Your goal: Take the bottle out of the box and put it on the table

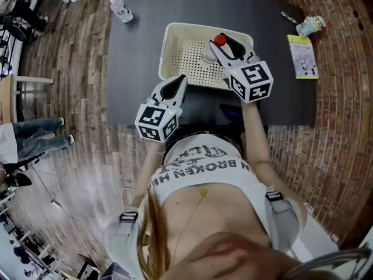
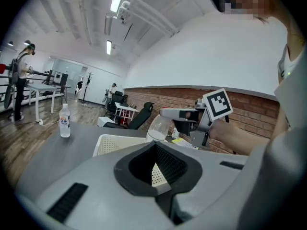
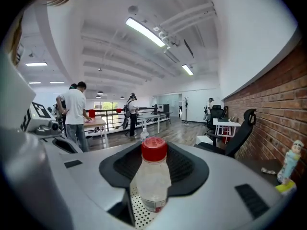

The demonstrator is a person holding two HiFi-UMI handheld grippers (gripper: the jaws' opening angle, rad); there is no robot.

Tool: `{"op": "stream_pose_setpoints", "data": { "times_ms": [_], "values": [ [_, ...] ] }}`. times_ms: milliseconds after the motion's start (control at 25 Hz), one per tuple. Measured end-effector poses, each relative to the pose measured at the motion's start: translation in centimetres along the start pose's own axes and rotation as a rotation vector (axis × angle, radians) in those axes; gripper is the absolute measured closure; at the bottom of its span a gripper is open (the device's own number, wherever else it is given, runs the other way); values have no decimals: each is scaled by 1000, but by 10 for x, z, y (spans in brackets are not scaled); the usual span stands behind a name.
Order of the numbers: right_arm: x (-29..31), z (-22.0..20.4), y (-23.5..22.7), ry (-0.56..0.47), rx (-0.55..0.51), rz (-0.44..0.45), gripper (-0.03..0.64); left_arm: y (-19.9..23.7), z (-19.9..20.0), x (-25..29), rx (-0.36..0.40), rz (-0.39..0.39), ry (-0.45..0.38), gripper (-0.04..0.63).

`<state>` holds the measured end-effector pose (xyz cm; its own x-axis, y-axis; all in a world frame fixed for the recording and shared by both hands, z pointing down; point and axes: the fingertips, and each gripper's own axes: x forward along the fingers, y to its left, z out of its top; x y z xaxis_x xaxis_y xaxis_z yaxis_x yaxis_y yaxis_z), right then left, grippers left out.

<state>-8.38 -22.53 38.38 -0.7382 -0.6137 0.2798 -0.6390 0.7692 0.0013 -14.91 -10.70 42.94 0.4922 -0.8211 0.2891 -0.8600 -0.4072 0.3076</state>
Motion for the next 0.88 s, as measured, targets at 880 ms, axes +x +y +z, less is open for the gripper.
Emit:
{"op": "stream_pose_setpoints", "data": {
  "times_ms": [880],
  "values": [
    [-32, 72, 12, -70, -54, 171, 462, -17, -2, -2, -16, 91, -30, 595]
  ]
}}
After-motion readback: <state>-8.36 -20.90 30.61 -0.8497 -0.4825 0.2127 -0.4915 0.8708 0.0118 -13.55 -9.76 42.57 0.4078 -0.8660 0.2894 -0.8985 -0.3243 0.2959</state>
